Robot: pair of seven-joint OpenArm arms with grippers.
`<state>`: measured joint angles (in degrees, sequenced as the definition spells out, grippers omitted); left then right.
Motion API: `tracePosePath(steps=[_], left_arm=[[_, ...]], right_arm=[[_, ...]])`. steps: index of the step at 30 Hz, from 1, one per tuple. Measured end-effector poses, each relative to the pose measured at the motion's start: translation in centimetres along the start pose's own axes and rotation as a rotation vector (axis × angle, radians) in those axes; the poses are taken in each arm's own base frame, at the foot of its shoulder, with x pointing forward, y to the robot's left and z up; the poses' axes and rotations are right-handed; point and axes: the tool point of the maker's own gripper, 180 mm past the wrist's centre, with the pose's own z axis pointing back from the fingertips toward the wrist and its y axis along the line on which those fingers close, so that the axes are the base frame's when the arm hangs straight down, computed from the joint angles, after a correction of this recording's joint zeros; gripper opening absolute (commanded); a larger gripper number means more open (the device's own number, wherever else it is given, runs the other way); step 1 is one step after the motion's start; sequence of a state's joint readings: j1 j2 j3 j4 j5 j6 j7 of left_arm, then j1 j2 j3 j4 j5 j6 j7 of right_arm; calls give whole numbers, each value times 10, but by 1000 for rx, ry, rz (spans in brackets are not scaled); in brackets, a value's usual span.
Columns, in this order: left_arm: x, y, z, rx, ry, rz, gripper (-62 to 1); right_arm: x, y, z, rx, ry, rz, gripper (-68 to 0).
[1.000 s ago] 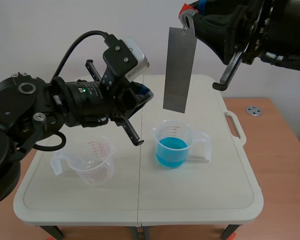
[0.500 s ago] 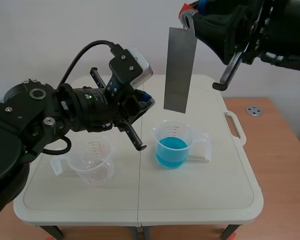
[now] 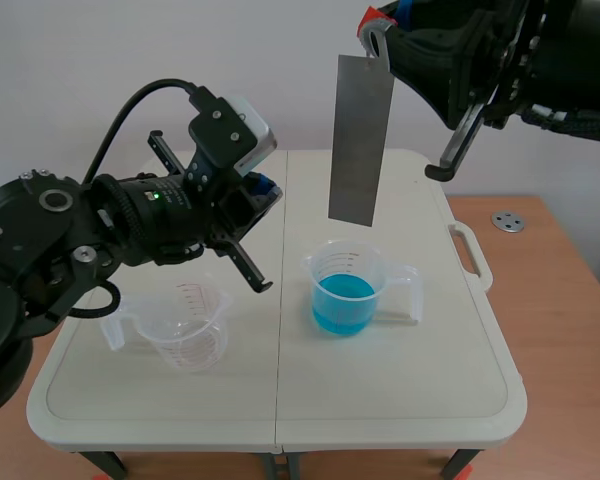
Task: Hold the metal plate by the orange handle, dip it into the blue solution, take it out and point at it, then put the plate back in the beaker on the left.
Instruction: 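Raise the plate and point at it, then put the plate into the left beaker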
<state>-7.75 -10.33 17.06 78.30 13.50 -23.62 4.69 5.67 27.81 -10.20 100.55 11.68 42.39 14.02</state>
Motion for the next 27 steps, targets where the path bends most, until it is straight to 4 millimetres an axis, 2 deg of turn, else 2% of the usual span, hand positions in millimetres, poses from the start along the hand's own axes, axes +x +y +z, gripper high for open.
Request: tracePosePath(steps=[4,7,13,17,23,27], left_arm=[[-22,-1,24,8,48,-3,-580],[-24,6,44,35,38,22,-580],[-18,34,86,123,28,16,-580],[-22,36,110,140,38,6,-580],[-38,46,149,232,84,5,-580],[-50,45,172,264,110,39,-580]], right_arm=[[0,0,0,0,-2,-2,-662],[0,0,0,0,-2,-2,-662],[1,0,0,-2,-8,-8,-662],[2,0,0,-3,-13,-13,-662],[6,-1,0,-3,-33,-12,-662],[7,1,-1,2,-39,-15,-662]])
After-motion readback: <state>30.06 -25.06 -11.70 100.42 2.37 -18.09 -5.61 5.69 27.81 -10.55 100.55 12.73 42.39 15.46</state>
